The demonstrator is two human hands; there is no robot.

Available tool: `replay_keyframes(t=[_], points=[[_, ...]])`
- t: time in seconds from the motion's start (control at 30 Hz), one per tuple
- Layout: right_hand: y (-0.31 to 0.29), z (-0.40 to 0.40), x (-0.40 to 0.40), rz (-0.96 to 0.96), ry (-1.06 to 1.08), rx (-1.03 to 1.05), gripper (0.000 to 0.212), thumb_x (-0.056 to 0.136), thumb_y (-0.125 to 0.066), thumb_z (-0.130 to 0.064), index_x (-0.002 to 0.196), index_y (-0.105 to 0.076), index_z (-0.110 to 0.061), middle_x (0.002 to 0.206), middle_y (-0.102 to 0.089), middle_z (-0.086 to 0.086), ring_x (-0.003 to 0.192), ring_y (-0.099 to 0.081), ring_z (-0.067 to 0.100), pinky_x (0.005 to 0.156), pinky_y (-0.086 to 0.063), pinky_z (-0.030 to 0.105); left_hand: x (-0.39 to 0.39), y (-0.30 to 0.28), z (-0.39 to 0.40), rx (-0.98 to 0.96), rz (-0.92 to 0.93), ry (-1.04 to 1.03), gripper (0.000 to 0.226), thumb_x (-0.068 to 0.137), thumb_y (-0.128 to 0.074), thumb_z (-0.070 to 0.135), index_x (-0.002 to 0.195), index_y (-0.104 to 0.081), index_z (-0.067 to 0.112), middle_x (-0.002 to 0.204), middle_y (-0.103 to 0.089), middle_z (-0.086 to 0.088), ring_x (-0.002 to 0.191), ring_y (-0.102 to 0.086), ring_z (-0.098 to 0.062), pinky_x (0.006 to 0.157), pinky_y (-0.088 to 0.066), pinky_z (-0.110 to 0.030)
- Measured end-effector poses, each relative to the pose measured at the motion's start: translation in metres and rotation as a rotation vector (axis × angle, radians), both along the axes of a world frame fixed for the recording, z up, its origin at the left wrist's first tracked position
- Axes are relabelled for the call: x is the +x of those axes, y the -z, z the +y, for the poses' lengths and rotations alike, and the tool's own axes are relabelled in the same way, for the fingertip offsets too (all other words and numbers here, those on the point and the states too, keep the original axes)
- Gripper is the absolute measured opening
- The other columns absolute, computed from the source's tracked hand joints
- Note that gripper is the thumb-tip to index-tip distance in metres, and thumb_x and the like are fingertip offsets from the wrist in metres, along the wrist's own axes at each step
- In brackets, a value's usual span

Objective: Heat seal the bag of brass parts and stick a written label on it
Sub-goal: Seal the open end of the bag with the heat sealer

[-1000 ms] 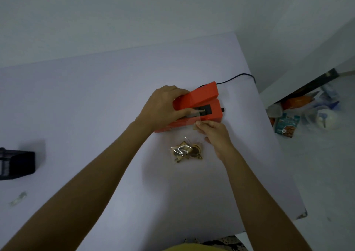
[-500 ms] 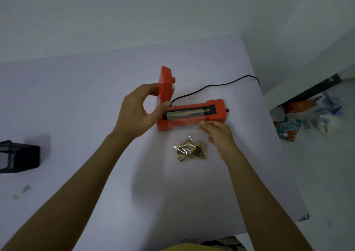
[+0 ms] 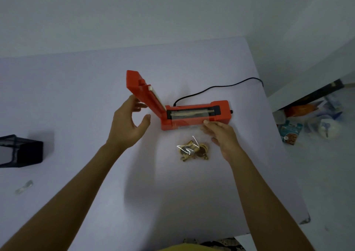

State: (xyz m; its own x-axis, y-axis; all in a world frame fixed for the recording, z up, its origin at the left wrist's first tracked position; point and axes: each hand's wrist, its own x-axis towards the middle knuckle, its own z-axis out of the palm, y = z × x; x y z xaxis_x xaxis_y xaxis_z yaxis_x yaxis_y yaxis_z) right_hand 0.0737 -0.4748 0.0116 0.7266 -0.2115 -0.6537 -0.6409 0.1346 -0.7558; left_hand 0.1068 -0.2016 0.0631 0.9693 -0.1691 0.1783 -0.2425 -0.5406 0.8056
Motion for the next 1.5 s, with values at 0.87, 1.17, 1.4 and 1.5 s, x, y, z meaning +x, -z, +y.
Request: replay_keyframes(t=[0.87,1.17,1.4,1.5], points=[[-0.003,0.022,0.007,0.066,-0.193,0.266,0.012,0.090,-0.064,-0.015,0.097,-0.071,-0.008,0.089,-0.077,0.004,0.074,-0.065,0.010,0.064,-0.053,0.020,0.025,0.048,-0.018,0.064,0.411,0.189,0.056,0.082,-0.073,0.024,0.132,-0.049,0.029,0.122,-0.055,0.011,0.109,-0.051,-0.007,0.090,-0.039,-0.021],[-0.011,0.020,0.008,0.051,-0.197,0.277,0.011,0.091,-0.063,-0.012,0.092,-0.073,-0.009,0.083,-0.076,0.002,0.061,-0.061,0.004,0.058,-0.051,0.017,0.023,0.049,-0.020,0.063,0.419,0.194,0.053,0.084,-0.071,0.024,0.132,-0.050,0.030,0.127,-0.056,0.007,0.111,-0.052,-0.008,0.091,-0.042,-0.023],[-0.017,0.020,0.009,0.045,-0.204,0.263,0.012,0.091,-0.063,-0.012,0.094,-0.073,-0.006,0.083,-0.076,0.002,0.060,-0.061,0.004,0.057,-0.051,0.017,0.023,0.049,-0.021,0.095,0.412,0.192,0.050,0.085,-0.070,0.026,0.131,-0.051,0.030,0.127,-0.055,0.007,0.111,-0.050,-0.007,0.091,-0.042,-0.024],[-0.018,0.020,0.010,0.043,-0.197,0.268,0.012,0.090,-0.063,-0.011,0.091,-0.074,-0.007,0.084,-0.076,0.004,0.062,-0.060,0.006,0.055,-0.051,0.016,0.023,0.049,-0.021,0.089,0.408,0.201,0.050,0.085,-0.070,0.027,0.131,-0.051,0.030,0.127,-0.056,0.006,0.113,-0.052,-0.010,0.094,-0.044,-0.028]])
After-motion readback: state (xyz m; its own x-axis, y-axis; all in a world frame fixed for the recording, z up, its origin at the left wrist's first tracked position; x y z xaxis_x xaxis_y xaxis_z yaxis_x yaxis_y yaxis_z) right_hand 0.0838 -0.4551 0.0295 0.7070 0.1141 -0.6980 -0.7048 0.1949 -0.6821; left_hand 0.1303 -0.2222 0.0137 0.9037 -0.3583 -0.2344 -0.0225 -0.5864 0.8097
